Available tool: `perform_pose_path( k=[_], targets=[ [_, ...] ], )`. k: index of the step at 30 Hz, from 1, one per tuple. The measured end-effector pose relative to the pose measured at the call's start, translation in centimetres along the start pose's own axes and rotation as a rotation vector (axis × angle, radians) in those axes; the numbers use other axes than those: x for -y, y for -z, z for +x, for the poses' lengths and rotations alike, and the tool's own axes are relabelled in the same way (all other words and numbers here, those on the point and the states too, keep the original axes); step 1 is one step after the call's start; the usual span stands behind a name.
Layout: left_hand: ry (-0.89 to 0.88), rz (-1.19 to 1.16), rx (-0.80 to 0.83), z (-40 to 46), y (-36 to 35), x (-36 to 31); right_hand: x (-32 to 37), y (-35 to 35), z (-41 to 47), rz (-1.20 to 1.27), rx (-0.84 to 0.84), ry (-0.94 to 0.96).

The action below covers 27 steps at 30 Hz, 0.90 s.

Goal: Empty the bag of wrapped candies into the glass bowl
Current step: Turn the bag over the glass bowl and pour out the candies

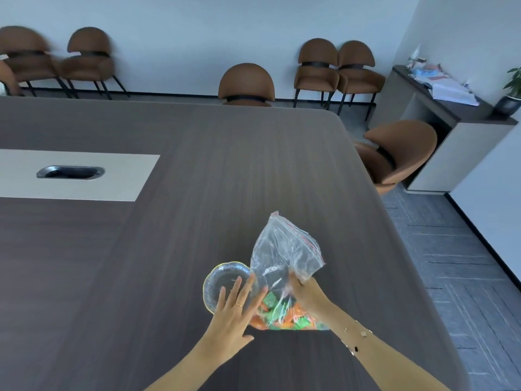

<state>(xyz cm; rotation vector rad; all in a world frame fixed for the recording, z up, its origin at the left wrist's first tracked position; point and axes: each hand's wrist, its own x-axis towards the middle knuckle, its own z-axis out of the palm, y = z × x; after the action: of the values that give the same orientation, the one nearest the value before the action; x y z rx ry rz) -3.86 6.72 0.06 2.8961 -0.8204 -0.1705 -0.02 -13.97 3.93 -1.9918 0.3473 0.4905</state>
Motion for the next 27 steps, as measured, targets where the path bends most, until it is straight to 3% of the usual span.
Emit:
perform_pose_path(
  k=[6, 16, 22, 27],
  targets=[
    [0.015, -0.125, -0.195, -1.0, -1.2, -0.2, 3.6, -2.3, -0.7, -0.095, 0.068, 0.014],
    [0.180, -0.298, -0.200, -4.2, -2.2, 1.4, 4.7, -6.9, -1.9, -0.332, 0.243, -0.051],
    [0.294, -0.485, -0.110, -5.1, -1.1, 2.2, 1.7, -7.2, -2.4, -0.026, 0.504, -0.264],
    [0.397, -0.678, -0.128, -5.4, -0.8, 2.5, 0.1, -6.9, -3.9, 0.203, 0.486, -0.139]
  ],
)
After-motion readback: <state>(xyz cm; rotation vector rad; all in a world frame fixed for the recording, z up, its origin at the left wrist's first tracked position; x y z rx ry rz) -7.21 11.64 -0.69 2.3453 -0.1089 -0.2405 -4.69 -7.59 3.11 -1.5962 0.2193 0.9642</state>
